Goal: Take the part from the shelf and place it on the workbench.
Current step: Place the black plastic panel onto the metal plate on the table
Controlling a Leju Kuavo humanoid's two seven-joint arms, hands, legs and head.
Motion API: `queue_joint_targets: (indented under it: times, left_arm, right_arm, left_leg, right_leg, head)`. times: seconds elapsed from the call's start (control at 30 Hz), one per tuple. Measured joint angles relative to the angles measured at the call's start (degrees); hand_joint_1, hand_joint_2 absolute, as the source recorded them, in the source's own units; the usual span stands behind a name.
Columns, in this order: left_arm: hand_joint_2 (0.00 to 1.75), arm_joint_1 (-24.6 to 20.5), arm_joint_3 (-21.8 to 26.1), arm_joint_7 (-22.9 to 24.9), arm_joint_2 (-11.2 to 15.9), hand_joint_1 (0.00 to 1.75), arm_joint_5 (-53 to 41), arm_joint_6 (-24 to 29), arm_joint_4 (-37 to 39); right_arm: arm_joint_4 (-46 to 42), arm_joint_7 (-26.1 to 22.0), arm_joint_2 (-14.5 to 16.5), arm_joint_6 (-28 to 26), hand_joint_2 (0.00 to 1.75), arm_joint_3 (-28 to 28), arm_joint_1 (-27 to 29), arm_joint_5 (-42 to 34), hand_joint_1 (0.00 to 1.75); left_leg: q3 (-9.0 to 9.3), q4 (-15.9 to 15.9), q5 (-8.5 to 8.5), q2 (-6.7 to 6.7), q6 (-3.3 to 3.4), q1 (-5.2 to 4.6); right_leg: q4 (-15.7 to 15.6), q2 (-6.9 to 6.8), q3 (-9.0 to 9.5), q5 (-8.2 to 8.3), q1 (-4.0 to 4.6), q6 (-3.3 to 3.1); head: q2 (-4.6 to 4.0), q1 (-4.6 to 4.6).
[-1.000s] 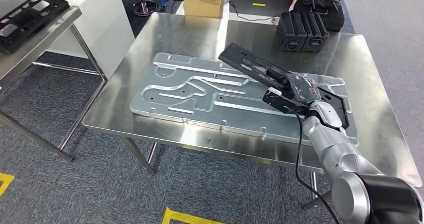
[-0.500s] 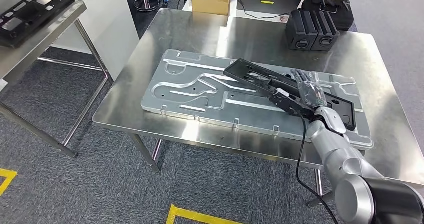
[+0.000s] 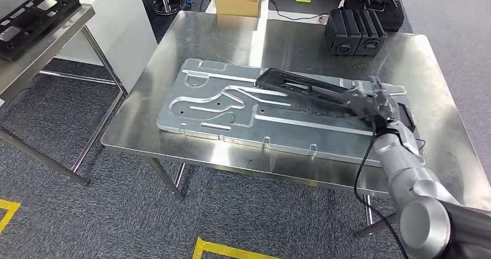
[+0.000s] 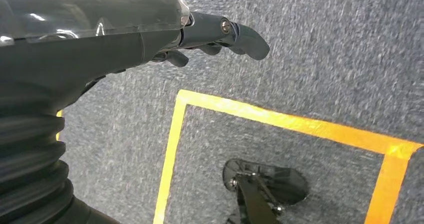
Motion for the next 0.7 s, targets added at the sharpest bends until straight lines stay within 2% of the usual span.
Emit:
queue_joint_targets:
  times: [0.03,0.1,0.17,0.23,0.3,0.33,0.37,0.4,0.43,0.5,0.53,0.63,0.7]
  left_arm:
    - [1.75,0.01,0.04,-0.22,0.01,0.0,0.0,0.06,0.0]
    - [1.75,0.02,0.08,-0.67,0.02,0.0,0.01,0.12,0.0]
    - [1.75,-0.08,0.1,-1.05,0.01,0.0,0.02,0.16,0.0]
    - [1.75,-0.24,0.1,-1.44,0.02,0.0,0.02,0.18,0.0]
    - [1.75,-0.44,0.1,-2.06,0.05,0.0,0.02,0.21,0.0]
    - [1.75,-0.59,0.1,-2.41,0.08,0.0,0.02,0.22,0.0]
    - [1.75,-0.8,0.1,-2.78,0.1,0.0,0.02,0.23,0.0]
    - [1.75,-1.03,0.1,-3.11,0.1,0.0,0.02,0.22,0.0]
    - [1.75,-1.26,0.1,-3.41,0.1,0.0,0.02,0.2,0.0]
    - [1.75,-1.74,0.1,-4.15,0.1,0.0,0.05,0.15,0.0]
    - [1.75,-2.01,0.09,-4.59,0.1,0.0,0.09,0.13,0.0]
    - [1.75,-2.78,0.08,-5.9,0.14,0.0,0.18,0.07,0.0]
    - [1.75,-3.24,0.07,-6.53,0.17,0.0,0.2,0.06,0.0]
  right_arm:
    - [0.0,0.08,-0.38,1.1,1.75,-1.24,-0.25,-1.79,0.0]
    - [-0.01,0.22,-1.28,3.11,1.75,-4.09,-0.61,-5.62,0.0]
    - [-0.02,0.31,-2.37,4.62,1.75,-7.18,-0.88,-8.92,0.0]
    - [-0.01,0.51,-3.62,5.54,1.75,-9.9,-1.34,-11.26,0.0]
    - [0.03,1.09,-4.82,6.03,1.75,-12.38,-1.61,-13.03,0.0]
    - [0.07,1.46,-5.44,6.24,1.75,-13.58,-1.6,-13.64,0.0]
    - [0.12,1.8,-6.12,6.43,1.75,-14.71,-1.58,-14.12,0.0]
    - [0.15,2.06,-6.79,6.64,1.75,-15.66,-1.62,-14.51,0.0]
    - [0.16,2.18,-7.45,6.84,1.75,-16.41,-1.73,-14.82,0.0]
    - [0.16,2.21,-8.54,6.97,1.75,-17.54,-2.09,-15.41,0.0]
    - [0.16,2.21,-9.03,6.99,1.75,-18.04,-2.21,-15.64,0.0]
    - [0.17,2.19,-10.25,7.0,1.75,-19.08,-2.26,-15.96,0.0]
    - [0.16,2.05,-10.86,7.06,1.75,-19.43,-2.26,-15.99,0.0]
  left_leg:
    - [0.47,-1.17,0.15,-0.02,0.31,-0.08]
    - [0.43,-1.45,0.33,-0.11,1.08,-0.2]
    - [0.52,-1.99,0.79,-0.17,1.89,-0.08]
    - [0.57,-2.41,1.13,-0.18,2.4,0.05]
    - [0.52,-2.42,1.16,-0.19,2.54,0.0]
    - [0.52,-2.38,1.14,-0.22,2.55,-0.01]
    - [0.53,-2.31,1.09,-0.28,2.54,-0.02]
    - [0.57,-2.23,1.02,-0.35,2.49,-0.01]
    - [0.61,-2.15,0.91,-0.41,2.36,-0.02]
    - [0.57,-1.97,0.69,-0.46,1.98,-0.21]
    - [0.51,-1.94,0.62,-0.45,1.76,-0.31]
    - [0.49,-1.95,0.41,-0.42,0.97,-0.44]
    - [-0.42,0.48,-1.38,-0.24,0.39,-0.46]
  right_leg:
    - [0.07,0.0,-0.12,0.0,0.09,0.29]
    - [-0.12,-0.03,-0.16,0.19,0.11,0.91]
    - [0.77,-0.04,-0.52,-0.64,-0.07,1.53]
    - [5.87,0.03,-2.82,-3.74,-0.24,1.98]
    - [13.25,0.07,-6.32,-7.01,-0.28,2.28]
    - [15.39,0.06,-7.43,-7.41,-0.3,2.37]
    - [15.41,0.06,-7.56,-6.68,-0.33,2.4]
    - [13.23,0.05,-6.6,-4.99,-0.34,2.35]
    - [9.2,0.02,-4.69,-2.75,-0.36,2.24]
    - [1.97,0.0,-1.25,-0.04,-0.18,1.9]
    - [0.19,0.02,-0.47,0.35,-0.05,1.69]
    - [-0.37,0.08,-0.38,0.31,-0.05,0.9]
    - [-0.6,0.01,-0.17,0.37,-0.31,0.19]
  head:
    - [0.01,0.02]
    - [0.01,0.06]
    - [0.0,0.12]
    - [0.0,0.31]
    - [0.01,0.4]
    - [0.0,0.41]
    - [0.01,0.42]
    - [0.0,0.43]
    - [-0.01,0.43]
    - [-0.01,0.4]
    - [-0.01,0.37]
    - [0.01,0.31]
    - [0.0,0.26]
